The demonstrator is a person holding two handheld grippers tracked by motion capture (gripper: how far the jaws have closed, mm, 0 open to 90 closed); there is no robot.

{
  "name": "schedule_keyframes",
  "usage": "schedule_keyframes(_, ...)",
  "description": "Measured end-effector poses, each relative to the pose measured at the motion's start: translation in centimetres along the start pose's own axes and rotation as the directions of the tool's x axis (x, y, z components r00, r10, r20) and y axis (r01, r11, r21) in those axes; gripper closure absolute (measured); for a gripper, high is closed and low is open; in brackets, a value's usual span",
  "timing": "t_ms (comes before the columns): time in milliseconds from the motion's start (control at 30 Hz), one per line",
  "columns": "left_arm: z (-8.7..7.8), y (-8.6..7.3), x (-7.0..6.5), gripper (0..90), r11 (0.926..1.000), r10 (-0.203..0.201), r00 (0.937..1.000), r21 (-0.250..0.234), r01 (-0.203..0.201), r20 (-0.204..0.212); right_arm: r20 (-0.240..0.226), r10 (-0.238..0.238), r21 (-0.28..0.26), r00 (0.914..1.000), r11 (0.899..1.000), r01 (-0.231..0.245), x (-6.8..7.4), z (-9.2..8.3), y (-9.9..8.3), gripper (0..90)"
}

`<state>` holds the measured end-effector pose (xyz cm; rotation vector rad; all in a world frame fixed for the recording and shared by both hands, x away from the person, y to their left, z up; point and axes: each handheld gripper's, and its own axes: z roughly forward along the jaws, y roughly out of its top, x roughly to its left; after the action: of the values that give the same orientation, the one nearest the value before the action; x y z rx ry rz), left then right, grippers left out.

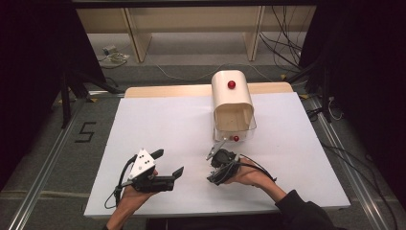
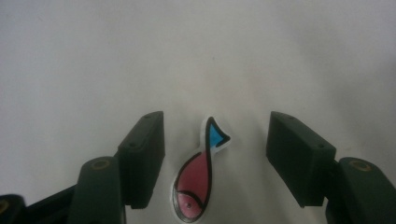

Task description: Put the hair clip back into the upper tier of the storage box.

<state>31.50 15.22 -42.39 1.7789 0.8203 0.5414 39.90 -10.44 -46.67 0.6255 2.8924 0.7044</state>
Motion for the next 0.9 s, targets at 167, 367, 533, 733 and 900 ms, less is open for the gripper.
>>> schedule_keyframes(167,0.02,0.01,0.02,11.0,1.0,0.003,1.0,0.0,-0.003,0.0,-0.004,0.017,0.003,0.9998,1.0,-0.017,-0.01,0.11,-0.01,44.0)
schedule_keyframes(367,0.05,0.02,0.01,11.0,1.0,0.008,1.0,0.003,-0.008,0.003,-0.009,0.005,0.011,0.9999,1.0,-0.005,0.0,0.31,-0.02,49.7)
schedule_keyframes(533,0.05,0.02,0.02,11.0,1.0,0.007,1.0,0.003,-0.007,0.003,-0.01,0.019,0.007,0.9998,1.0,-0.019,-0.03,0.28,0.0,55.4)
schedule_keyframes(733,0.08,0.02,0.0,11.0,1.0,0.005,1.0,0.001,-0.005,0.002,-0.01,0.0,0.011,1.0,1.0,0.0,0.15,0.24,0.05,60.7)
schedule_keyframes(900,0.08,0.02,0.01,11.0,1.0,0.008,1.0,0.003,-0.008,0.003,-0.01,-0.002,0.021,0.9999,1.0,0.002,0.38,0.22,0.17,63.5)
